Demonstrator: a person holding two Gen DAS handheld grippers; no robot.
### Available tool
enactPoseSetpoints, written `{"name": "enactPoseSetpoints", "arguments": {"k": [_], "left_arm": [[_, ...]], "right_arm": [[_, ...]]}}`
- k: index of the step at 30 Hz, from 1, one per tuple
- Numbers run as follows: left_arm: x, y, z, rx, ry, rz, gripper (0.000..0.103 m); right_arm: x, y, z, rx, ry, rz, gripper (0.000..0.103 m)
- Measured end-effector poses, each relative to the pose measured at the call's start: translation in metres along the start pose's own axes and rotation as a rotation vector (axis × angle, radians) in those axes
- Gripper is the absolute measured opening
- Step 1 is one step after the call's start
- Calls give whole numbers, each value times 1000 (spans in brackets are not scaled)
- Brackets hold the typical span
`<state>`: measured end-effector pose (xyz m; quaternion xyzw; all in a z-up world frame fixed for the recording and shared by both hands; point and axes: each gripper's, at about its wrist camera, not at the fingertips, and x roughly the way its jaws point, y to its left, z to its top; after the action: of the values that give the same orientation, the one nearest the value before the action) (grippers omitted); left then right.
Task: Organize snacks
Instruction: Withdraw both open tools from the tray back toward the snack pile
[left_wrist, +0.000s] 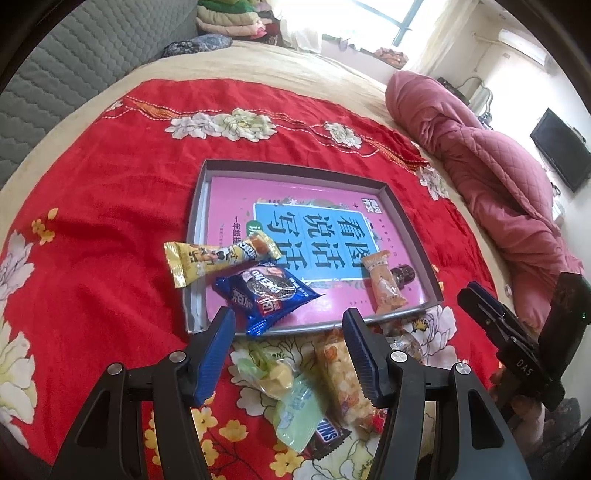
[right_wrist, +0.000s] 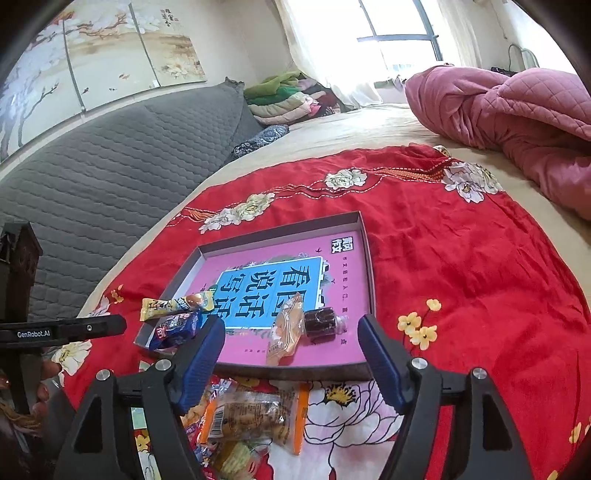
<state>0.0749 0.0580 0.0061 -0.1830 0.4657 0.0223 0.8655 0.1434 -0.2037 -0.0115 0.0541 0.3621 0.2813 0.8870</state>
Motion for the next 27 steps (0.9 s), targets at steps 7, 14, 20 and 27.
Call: {"name": "enactPoseSetpoints", "arguments": {"k": [7,14,20,27], "left_arm": [[-2,3,-4,-11,9,-5,62],[-2,4,-11,-8,26,7,62],[3,7,-20,-14,59,14,62],[7,6,-27,-9,85,12,62]], "right_arm": [[-2,6,-4,-3,9,3,74],[-5,11,-7,-5,16,-8,74],[-8,13,-12,4,27,-9,79],[-9,17,-19,3,56,-11,79]]}}
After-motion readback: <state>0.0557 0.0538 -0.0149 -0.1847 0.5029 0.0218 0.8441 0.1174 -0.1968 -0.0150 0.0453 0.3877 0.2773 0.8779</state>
